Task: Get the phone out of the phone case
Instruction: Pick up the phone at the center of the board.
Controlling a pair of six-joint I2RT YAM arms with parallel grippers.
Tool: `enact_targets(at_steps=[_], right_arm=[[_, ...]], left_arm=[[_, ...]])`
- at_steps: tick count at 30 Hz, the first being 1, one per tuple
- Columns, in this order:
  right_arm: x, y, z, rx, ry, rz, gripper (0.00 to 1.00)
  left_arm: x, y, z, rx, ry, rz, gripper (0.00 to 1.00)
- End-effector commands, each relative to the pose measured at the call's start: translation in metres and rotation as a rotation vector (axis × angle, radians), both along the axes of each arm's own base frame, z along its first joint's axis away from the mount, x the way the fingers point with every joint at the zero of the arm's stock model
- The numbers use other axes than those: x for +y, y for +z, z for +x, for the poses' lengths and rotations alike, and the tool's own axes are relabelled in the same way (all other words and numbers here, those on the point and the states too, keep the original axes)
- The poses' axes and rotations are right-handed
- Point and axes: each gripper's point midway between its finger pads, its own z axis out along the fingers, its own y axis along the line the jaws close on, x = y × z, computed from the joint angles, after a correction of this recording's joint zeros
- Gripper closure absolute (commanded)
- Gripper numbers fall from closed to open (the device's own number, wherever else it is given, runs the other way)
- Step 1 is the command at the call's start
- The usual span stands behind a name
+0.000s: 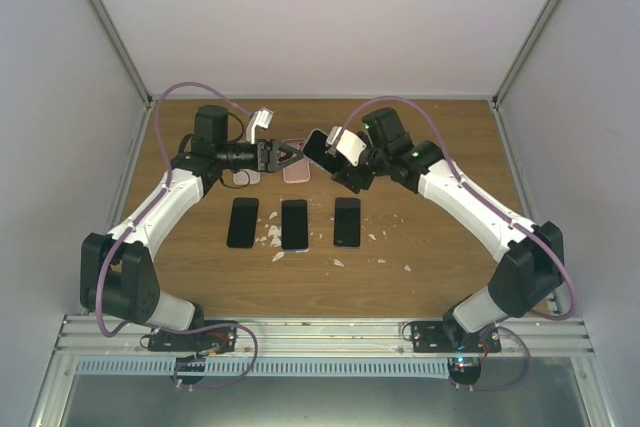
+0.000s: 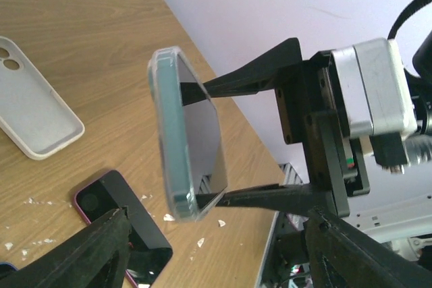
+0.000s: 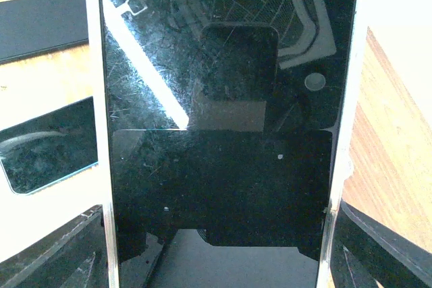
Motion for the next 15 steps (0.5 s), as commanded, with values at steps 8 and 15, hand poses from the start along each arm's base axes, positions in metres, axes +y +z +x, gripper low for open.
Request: enact_targets(at_steps=[8, 15], right_arm=[[0.036, 0.037, 0.002, -0.107, 0.042, 0.049, 0.47], [0.047, 0.038, -0.003, -0.101, 0.063, 0.051, 0.47]], left_arm=[[-0.007, 0.006, 0.004, -0.004, -0.016, -0.041, 0.50], [-0.009, 0.008, 0.002, 0.004, -0.031, -0.066, 0.72]])
